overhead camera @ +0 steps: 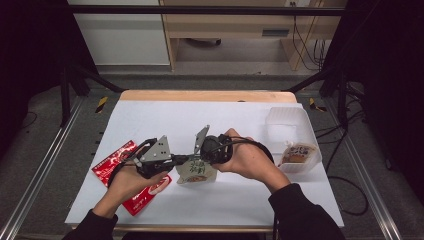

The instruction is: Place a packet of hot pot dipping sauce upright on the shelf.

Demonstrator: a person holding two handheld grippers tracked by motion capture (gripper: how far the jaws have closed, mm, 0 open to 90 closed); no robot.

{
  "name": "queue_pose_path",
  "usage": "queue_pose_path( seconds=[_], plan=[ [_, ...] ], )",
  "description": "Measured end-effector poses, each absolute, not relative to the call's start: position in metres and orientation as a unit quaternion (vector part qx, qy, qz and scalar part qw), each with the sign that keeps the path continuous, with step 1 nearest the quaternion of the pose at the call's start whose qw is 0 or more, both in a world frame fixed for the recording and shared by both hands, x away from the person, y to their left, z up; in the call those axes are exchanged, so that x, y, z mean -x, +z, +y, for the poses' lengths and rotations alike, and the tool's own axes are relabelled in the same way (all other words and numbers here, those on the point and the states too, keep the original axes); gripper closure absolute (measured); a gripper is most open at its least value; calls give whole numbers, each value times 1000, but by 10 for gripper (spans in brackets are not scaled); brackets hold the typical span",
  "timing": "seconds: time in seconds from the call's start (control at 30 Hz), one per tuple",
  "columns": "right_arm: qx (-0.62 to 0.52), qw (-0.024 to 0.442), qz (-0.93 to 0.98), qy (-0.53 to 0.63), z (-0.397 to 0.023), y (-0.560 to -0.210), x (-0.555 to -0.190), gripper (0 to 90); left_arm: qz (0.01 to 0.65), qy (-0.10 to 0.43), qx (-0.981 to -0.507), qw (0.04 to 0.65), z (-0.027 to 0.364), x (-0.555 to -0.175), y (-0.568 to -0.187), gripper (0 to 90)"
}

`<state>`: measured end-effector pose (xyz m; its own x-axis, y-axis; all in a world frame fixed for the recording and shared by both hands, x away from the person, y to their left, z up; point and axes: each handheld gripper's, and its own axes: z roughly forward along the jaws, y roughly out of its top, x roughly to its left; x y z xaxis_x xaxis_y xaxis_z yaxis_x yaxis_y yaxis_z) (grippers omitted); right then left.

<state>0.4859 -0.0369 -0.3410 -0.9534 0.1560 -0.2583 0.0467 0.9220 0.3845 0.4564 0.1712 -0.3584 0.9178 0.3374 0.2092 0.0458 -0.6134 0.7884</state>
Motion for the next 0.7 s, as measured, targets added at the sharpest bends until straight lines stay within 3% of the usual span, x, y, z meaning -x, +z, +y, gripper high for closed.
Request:
queue_pose_path(
  seconds=[0.1,0.17,0.2,0.27,0.3,0.33,0.37,0.5,0.7],
  plan=[
    [-50,141,970,191,-37,-342,-486,894,117,169,-880,429,173,-457,-361,819],
    [-53,142,969,195,-38,-342,-487,897,126,174,-877,431,174,-457,-361,631],
    [-53,142,969,195,-38,-342,-487,897,132,174,-875,432,176,-457,-361,631],
    [-55,145,969,194,-38,-342,-488,900,156,175,-868,438,185,-458,-365,387],
    [-55,145,969,194,-38,-342,-488,900,156,175,-868,438,185,-458,-365,337],
    [-58,145,968,195,-38,-342,-489,900,161,174,-866,440,187,-458,-368,337],
    [-59,146,967,199,-39,-341,-489,900,181,178,-864,435,196,-461,-377,268],
    [-60,146,966,203,-42,-336,-490,900,216,171,-860,429,209,-467,-391,171],
    [-59,155,966,199,-49,-328,-491,900,264,151,-856,419,228,-473,-413,99]
  ],
)
